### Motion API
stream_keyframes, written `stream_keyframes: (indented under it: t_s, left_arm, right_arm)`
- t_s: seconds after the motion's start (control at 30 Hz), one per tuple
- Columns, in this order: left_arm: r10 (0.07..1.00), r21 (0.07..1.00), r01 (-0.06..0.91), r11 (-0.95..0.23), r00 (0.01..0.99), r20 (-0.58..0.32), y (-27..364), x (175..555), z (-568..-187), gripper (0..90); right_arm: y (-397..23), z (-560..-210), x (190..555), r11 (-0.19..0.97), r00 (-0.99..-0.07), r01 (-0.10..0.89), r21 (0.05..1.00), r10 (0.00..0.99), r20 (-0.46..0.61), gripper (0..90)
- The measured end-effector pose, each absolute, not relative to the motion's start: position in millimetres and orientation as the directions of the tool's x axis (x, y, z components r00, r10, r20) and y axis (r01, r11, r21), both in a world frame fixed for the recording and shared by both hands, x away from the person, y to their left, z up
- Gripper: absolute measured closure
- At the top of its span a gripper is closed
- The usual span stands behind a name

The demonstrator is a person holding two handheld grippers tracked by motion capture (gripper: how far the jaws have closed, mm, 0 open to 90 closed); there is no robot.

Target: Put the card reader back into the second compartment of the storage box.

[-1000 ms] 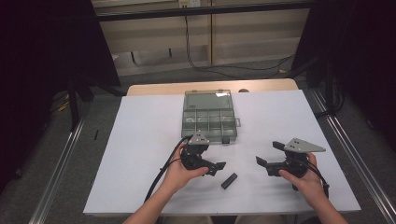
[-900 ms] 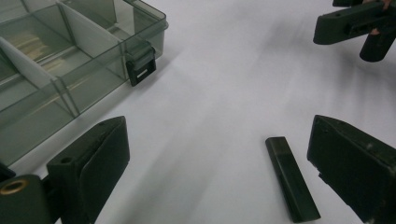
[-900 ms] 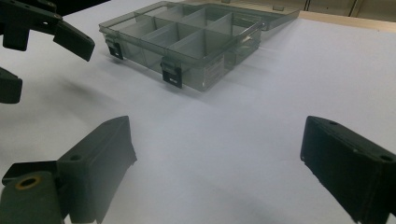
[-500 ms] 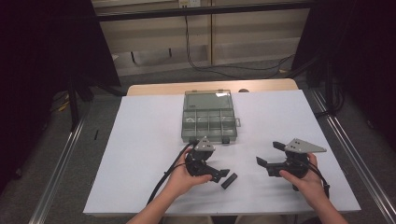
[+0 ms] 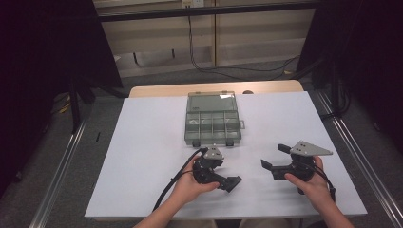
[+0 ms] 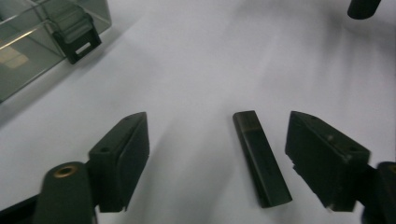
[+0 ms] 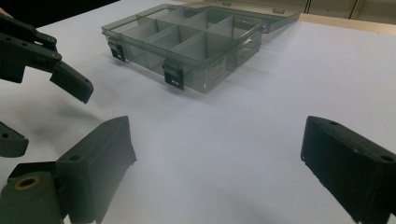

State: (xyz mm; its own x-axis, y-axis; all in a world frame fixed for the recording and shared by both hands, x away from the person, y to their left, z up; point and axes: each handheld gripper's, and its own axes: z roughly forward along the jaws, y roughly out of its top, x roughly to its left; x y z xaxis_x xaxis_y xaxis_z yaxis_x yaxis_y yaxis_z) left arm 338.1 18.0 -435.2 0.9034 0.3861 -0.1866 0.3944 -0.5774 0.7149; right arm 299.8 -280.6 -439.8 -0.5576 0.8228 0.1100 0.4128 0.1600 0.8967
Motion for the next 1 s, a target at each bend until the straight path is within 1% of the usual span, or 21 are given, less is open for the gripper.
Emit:
stream_keyframes:
  t_s: [0.23, 0.47, 0.87, 1.0]
  left_arm:
    - [0.361, 0.696, 0.389, -0.603, 0.911, -0.196, 13.1, 332.9, -438.2, 40.2]
    - [0.344, 0.681, 0.385, -0.623, 0.917, -0.203, 9.0, 328.9, -439.0, 47.7]
    - [0.338, 0.665, 0.393, -0.636, 0.916, -0.218, 6.1, 325.9, -441.4, 57.6]
    - [0.327, 0.651, 0.381, -0.656, 0.921, -0.209, 5.1, 325.4, -442.3, 60.9]
  right_arm:
    - [-281.5, -439.2, 299.8, 0.157, -0.553, 0.413, 0.897, 0.826, 0.11, 8.8]
    - [-280.7, -438.7, 299.5, 0.163, -0.557, 0.408, 0.898, 0.824, 0.103, 8.8]
    - [-280.1, -438.5, 299.3, 0.164, -0.56, 0.406, 0.899, 0.822, 0.103, 8.9]
    - [-279.9, -438.2, 299.1, 0.165, -0.561, 0.405, 0.899, 0.821, 0.102, 9.0]
